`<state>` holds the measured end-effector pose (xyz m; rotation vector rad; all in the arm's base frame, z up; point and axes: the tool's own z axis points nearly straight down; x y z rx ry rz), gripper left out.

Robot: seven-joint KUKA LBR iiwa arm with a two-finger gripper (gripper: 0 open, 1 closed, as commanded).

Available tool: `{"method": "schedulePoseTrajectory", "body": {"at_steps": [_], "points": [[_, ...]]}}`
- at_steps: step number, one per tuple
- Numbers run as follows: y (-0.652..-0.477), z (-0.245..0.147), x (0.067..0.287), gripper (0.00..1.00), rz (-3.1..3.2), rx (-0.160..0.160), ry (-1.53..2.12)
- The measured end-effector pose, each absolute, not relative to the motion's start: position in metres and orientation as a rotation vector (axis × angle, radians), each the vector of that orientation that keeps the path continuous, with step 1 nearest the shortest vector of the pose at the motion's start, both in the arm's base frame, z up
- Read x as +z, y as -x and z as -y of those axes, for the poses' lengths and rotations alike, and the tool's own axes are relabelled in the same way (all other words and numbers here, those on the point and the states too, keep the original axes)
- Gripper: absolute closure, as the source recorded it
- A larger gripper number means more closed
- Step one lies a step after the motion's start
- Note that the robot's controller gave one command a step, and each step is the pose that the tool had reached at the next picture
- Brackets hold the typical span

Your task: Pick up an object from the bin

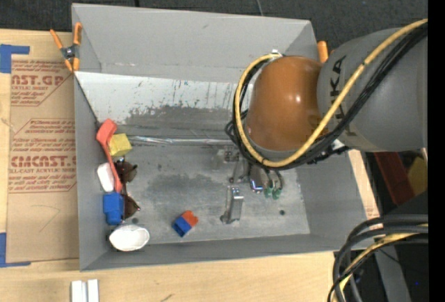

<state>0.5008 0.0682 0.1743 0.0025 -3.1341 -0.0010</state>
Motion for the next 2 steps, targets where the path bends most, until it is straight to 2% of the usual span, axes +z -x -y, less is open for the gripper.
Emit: {"method": "schedulePoseTrajectory", "body": {"at_steps": [1, 2], "points": [[-0.503, -0.068, 0.179, 0.00, 3.142, -0.002, -0.001], [-0.494, -0.095, 0.131, 0.00, 3.137, -0.001, -0.169]]}}
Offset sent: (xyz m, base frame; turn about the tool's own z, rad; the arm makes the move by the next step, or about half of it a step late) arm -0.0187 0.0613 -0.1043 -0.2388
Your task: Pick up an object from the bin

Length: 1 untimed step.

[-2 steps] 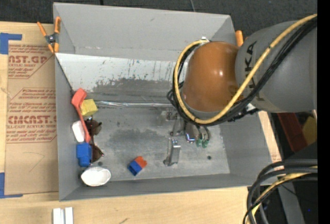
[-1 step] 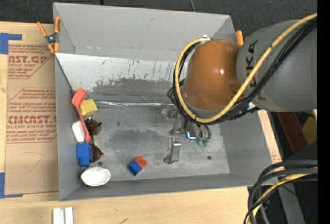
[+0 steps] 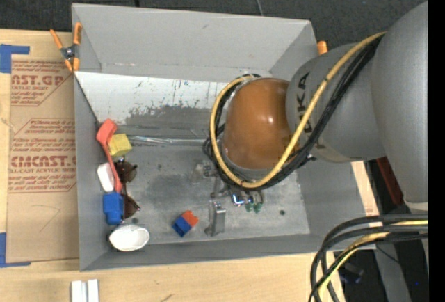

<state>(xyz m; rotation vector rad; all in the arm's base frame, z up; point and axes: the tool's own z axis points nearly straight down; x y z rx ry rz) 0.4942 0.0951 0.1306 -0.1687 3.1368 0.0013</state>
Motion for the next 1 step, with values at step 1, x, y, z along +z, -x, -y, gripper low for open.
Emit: {"method": "schedulePoseTrajectory", "body": {"at_steps": [1], "points": [[-0.4852, -0.1269, 0.1279, 0.00, -3.083, 0.002, 0.606]]}}
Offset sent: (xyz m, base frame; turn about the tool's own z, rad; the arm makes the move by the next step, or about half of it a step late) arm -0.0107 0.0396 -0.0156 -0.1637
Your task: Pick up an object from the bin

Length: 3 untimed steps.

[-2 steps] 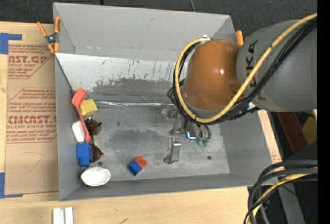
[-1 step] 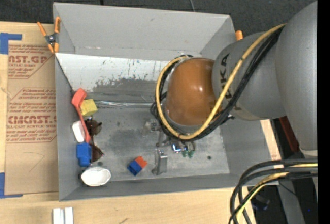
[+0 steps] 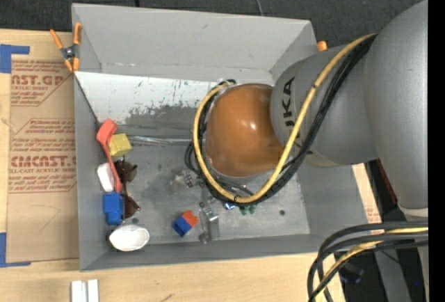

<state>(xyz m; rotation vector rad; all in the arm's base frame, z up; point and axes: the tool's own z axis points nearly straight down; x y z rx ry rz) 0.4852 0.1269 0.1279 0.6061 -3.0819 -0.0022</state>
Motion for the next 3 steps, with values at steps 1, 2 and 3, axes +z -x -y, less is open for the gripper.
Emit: {"method": "schedulePoseTrajectory", "body": {"at_steps": [1, 2, 3], "points": [[-0.484, -0.134, 0.120, 0.00, 3.106, -0.003, -0.467], [-0.484, -0.138, 0.077, 0.00, 3.064, -0.003, -0.750], [-0.482, -0.127, 0.072, 1.00, 3.083, -0.008, -0.659]]}}
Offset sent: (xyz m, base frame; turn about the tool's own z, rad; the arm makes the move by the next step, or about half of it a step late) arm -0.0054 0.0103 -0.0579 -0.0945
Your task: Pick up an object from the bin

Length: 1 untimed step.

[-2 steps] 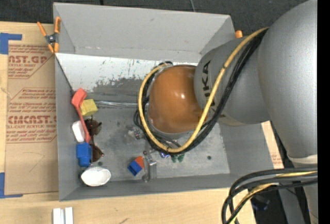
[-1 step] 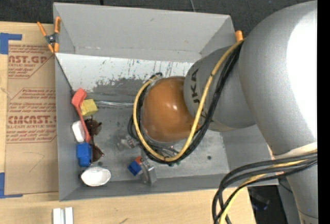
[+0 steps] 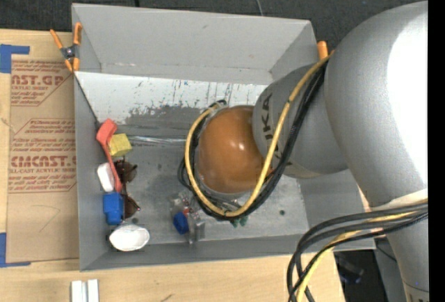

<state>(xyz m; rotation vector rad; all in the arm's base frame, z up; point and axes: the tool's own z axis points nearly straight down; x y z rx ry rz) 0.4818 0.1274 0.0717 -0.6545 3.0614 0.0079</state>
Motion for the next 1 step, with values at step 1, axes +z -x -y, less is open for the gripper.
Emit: {"method": "schedulePoseTrajectory", "body": {"at_steps": [1], "points": [[-0.4818, -0.1274, 0.0717, 1.00, -3.062, 0.008, 0.654]]}}
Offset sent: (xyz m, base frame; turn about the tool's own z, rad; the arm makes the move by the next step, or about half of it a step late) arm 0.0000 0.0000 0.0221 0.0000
